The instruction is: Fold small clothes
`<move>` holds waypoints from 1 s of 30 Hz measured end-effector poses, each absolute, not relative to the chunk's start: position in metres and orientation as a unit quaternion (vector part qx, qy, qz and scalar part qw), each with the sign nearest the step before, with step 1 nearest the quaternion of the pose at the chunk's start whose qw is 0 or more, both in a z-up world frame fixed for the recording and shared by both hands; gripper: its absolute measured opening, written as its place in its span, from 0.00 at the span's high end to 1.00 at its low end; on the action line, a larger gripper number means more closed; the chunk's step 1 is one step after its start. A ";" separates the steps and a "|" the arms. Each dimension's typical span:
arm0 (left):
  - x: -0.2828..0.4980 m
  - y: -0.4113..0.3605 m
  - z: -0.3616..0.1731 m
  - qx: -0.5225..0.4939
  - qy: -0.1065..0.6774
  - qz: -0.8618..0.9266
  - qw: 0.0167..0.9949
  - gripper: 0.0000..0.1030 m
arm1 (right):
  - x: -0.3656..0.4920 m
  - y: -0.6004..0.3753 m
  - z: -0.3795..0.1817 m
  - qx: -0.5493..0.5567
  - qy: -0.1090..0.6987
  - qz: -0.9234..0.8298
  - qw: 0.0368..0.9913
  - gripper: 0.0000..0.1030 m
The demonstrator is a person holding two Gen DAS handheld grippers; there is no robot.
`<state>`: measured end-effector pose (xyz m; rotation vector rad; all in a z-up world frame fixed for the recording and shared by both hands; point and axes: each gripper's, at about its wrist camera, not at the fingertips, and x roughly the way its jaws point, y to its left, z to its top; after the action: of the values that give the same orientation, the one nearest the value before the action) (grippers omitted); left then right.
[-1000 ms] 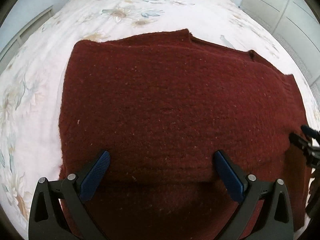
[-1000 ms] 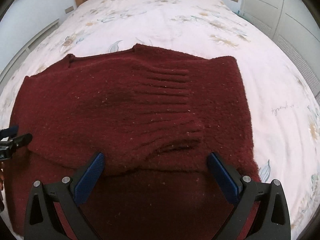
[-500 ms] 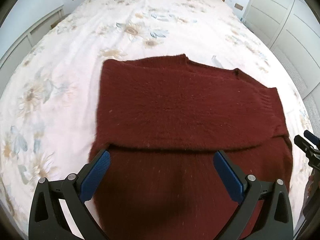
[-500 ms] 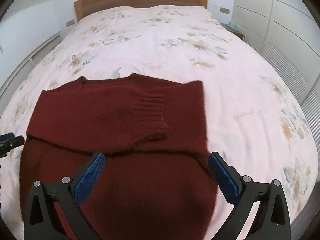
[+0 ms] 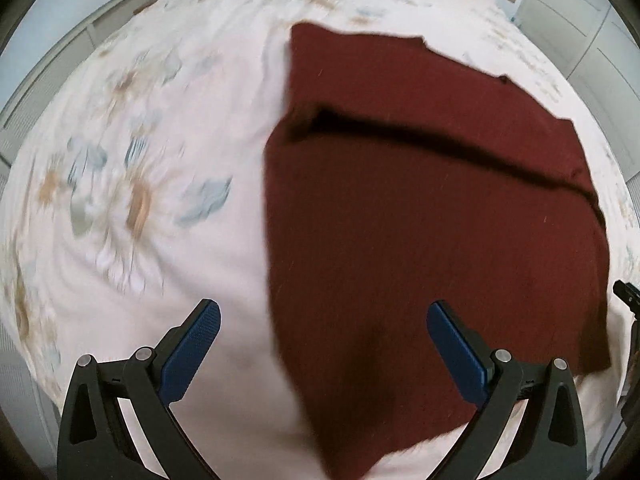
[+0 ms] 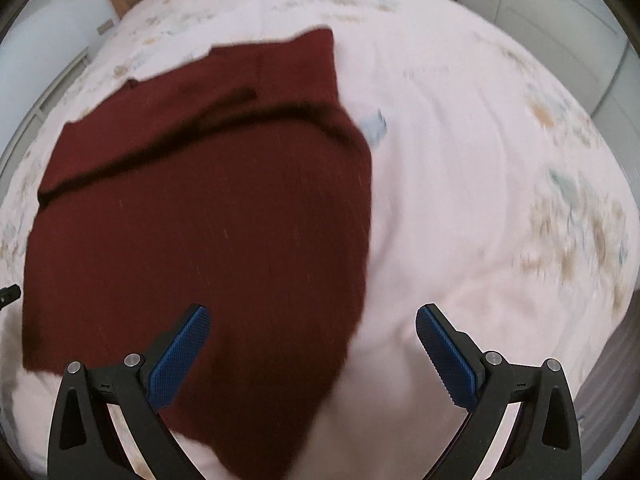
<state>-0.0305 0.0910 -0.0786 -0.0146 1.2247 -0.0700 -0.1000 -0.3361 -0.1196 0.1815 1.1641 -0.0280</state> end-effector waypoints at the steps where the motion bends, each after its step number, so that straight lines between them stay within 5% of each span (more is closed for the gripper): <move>1: -0.037 0.092 -0.083 -0.004 0.578 -0.032 0.815 0.01 | -0.104 -0.336 -0.124 0.087 0.555 -0.010 0.827 0.00; 12: -0.071 0.081 -0.118 0.006 0.620 -0.051 0.783 0.01 | -0.114 -0.322 -0.140 0.074 0.587 0.006 0.806 0.01; 17: -0.077 0.063 -0.124 0.025 0.623 -0.077 0.778 0.06 | -0.118 -0.308 -0.147 0.057 0.613 0.021 0.788 0.13; 18: -0.068 0.060 -0.127 0.026 0.623 -0.085 0.777 0.18 | -0.118 -0.306 -0.146 0.055 0.614 0.024 0.787 0.18; 20: -0.069 0.056 -0.125 0.032 0.622 -0.094 0.777 0.36 | -0.119 -0.307 -0.143 0.073 0.619 0.034 0.781 0.46; 23: -0.067 0.055 -0.120 0.016 0.623 -0.107 0.775 0.70 | -0.118 -0.312 -0.140 0.106 0.629 0.054 0.768 0.77; 24: -0.066 0.055 -0.118 0.009 0.624 -0.106 0.774 0.85 | -0.118 -0.313 -0.137 0.110 0.630 0.064 0.766 0.79; 30: -0.060 0.057 -0.095 -0.019 0.616 -0.133 0.776 0.91 | -0.114 -0.328 -0.110 0.146 0.608 0.090 0.775 0.86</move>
<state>-0.0601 0.0567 -0.0947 -0.0403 1.3336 -0.2876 -0.1142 -0.3282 -0.1103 0.3166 1.3167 0.1954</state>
